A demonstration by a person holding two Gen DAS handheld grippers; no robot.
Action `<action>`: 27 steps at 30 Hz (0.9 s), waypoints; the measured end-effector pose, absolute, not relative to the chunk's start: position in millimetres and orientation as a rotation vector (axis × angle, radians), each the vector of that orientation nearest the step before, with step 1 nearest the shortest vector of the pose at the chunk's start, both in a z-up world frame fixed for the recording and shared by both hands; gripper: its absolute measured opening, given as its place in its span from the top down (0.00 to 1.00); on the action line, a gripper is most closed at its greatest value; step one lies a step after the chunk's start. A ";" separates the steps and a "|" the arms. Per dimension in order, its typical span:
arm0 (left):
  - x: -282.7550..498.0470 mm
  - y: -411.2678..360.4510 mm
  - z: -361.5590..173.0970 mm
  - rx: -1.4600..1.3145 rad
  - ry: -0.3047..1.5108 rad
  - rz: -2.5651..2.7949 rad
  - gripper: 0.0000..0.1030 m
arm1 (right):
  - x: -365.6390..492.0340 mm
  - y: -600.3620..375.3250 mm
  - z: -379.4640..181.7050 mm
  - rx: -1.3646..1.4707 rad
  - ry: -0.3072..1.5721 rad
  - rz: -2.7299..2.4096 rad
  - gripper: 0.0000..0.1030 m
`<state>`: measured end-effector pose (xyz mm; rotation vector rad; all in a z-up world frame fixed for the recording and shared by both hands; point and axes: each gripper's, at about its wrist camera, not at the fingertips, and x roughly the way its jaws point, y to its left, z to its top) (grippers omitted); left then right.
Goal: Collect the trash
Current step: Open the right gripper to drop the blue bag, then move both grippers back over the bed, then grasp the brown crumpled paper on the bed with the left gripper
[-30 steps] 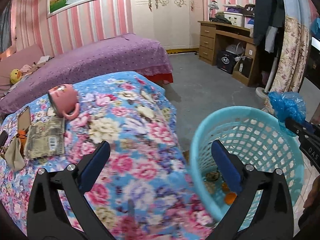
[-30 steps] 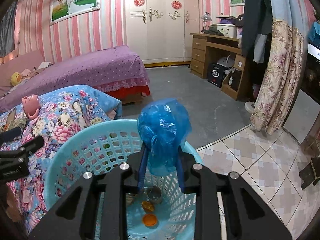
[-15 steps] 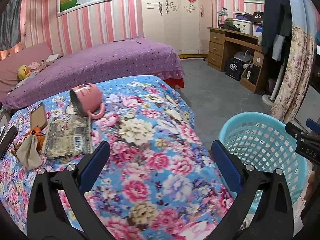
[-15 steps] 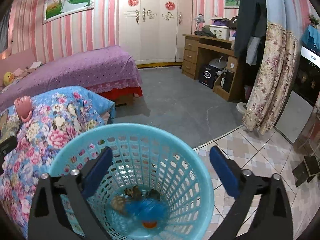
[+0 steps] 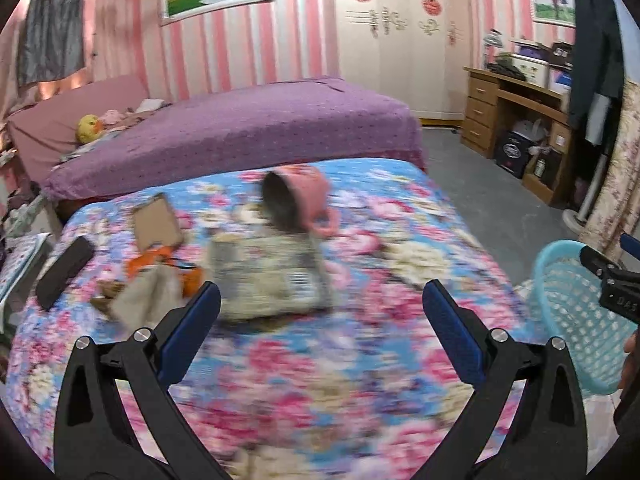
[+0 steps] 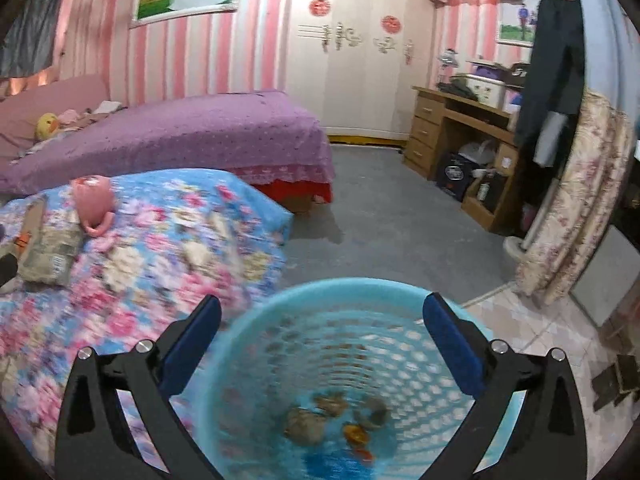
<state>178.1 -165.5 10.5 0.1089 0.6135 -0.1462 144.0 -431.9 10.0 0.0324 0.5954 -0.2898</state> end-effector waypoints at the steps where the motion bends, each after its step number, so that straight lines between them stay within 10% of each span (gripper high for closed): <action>1: 181.4 -150.5 10.5 0.104 0.617 -0.129 0.05 | 147.8 -423.9 10.3 0.034 0.594 -0.273 0.04; 27: 238.4 73.0 -54.7 0.015 0.839 0.064 0.05 | 212.6 -298.1 -16.0 0.119 0.690 -0.059 0.04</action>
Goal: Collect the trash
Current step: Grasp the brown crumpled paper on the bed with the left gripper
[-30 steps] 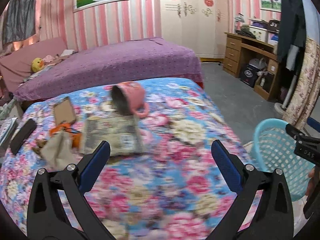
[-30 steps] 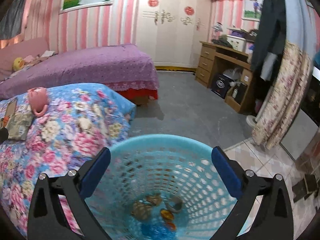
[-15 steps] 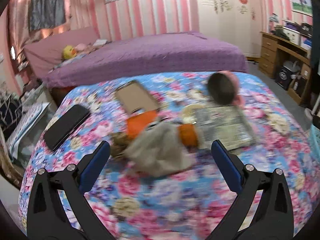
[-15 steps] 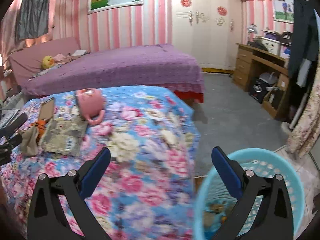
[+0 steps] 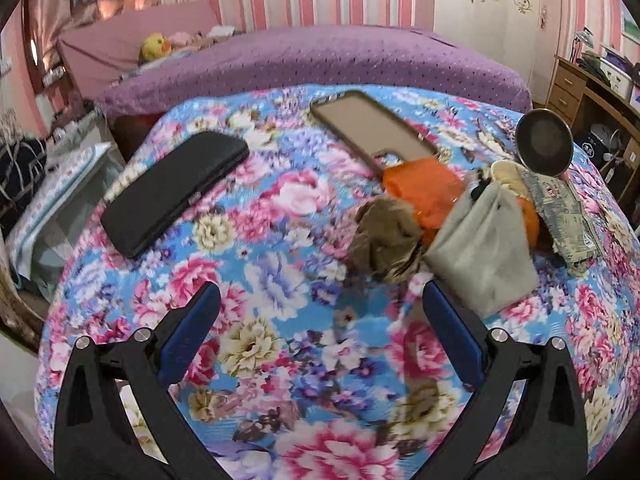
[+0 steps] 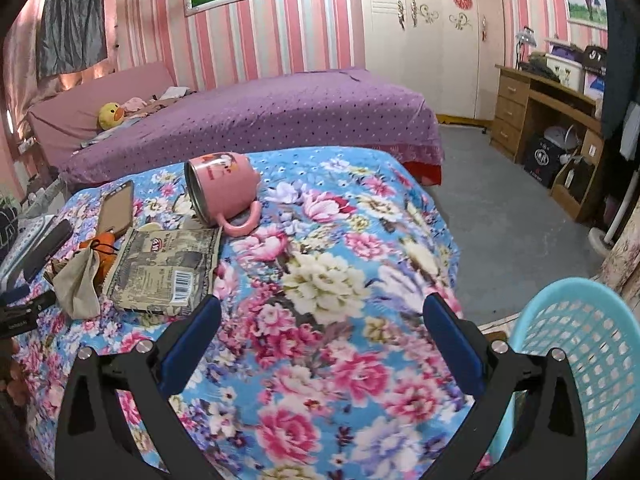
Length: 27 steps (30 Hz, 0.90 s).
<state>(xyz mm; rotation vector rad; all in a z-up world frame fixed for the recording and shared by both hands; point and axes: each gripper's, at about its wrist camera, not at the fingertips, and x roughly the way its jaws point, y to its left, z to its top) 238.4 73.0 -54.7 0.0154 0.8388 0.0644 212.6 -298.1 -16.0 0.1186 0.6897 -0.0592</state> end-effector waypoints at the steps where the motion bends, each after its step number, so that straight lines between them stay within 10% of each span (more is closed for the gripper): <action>1: 240.0 74.1 -55.7 0.015 0.847 0.063 0.05 | 213.4 -297.2 -17.0 0.118 0.693 -0.063 0.04; 10: 263.2 52.9 -66.2 0.076 0.883 0.011 0.17 | 222.5 -278.3 -30.2 0.089 0.734 -0.071 0.04; 17: 268.7 53.8 -61.8 0.008 0.863 -0.062 0.60 | 227.9 -255.8 -33.5 0.060 0.741 -0.050 0.04; 27: 249.8 86.3 -44.4 0.029 0.792 0.070 0.60 | 233.5 -207.2 -38.9 -0.048 0.765 0.015 0.04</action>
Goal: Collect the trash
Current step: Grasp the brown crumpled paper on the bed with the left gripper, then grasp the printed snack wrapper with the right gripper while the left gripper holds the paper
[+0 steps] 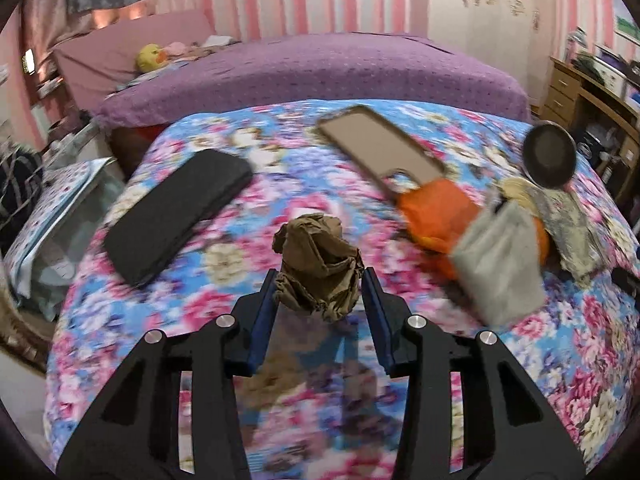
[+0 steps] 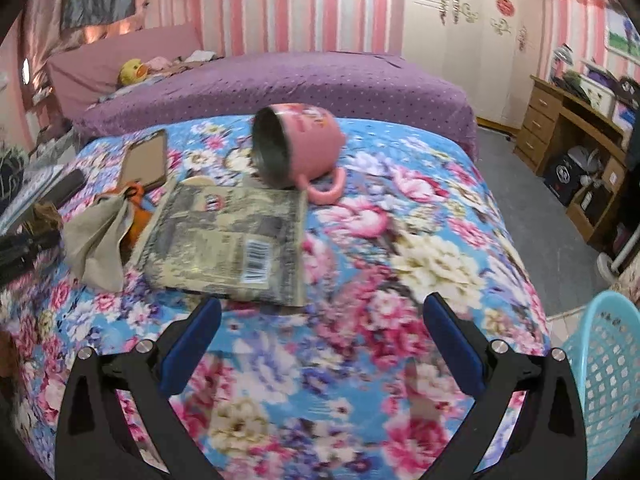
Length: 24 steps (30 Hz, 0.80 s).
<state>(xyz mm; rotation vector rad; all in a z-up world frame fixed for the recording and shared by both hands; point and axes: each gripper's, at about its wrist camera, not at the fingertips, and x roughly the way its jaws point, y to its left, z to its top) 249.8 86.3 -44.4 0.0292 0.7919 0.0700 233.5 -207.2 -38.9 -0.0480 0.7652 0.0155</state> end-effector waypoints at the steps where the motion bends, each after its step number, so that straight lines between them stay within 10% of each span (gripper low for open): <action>1: 248.8 90.3 -41.9 0.021 0.787 0.079 0.60 | 234.8 -199.9 -40.5 -0.077 0.773 0.013 0.04; 16: 237.9 110.6 -20.6 -0.051 0.724 0.122 0.60 | 259.4 -156.5 -48.2 -0.246 0.796 0.034 0.07; 20: 236.4 107.9 -16.5 -0.060 0.715 0.109 0.60 | 263.5 -160.7 -46.9 -0.195 0.804 0.091 0.49; 24: 236.9 103.5 -16.8 -0.046 0.713 0.104 0.60 | 259.8 -163.4 -41.0 -0.160 0.776 0.147 0.72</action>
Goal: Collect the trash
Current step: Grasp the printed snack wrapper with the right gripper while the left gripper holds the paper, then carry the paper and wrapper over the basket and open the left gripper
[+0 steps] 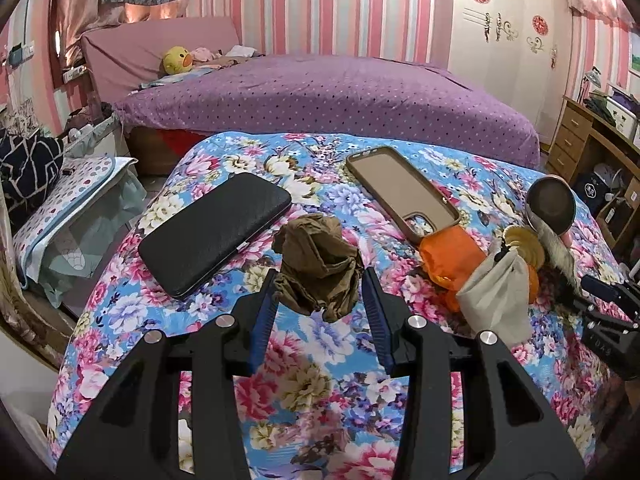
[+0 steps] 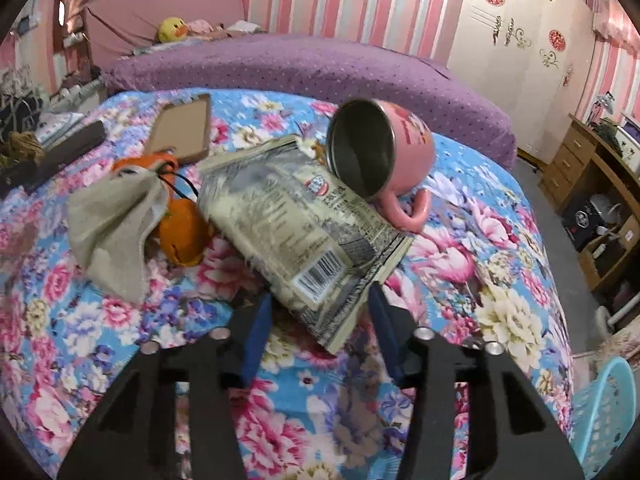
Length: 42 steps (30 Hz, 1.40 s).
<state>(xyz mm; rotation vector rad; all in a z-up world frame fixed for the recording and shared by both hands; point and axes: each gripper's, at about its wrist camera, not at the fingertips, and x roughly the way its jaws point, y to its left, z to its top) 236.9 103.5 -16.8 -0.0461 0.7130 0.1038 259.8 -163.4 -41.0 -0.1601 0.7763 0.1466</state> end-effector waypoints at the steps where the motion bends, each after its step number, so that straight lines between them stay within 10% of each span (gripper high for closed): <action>1: 236.9 102.3 -16.9 -0.043 0.713 0.102 0.60 | 258.6 -164.0 -39.5 -0.156 0.769 0.150 0.75; 42: 200.4 -31.5 10.3 0.081 0.614 -0.030 0.60 | 162.5 -329.3 27.5 0.063 0.542 0.121 0.97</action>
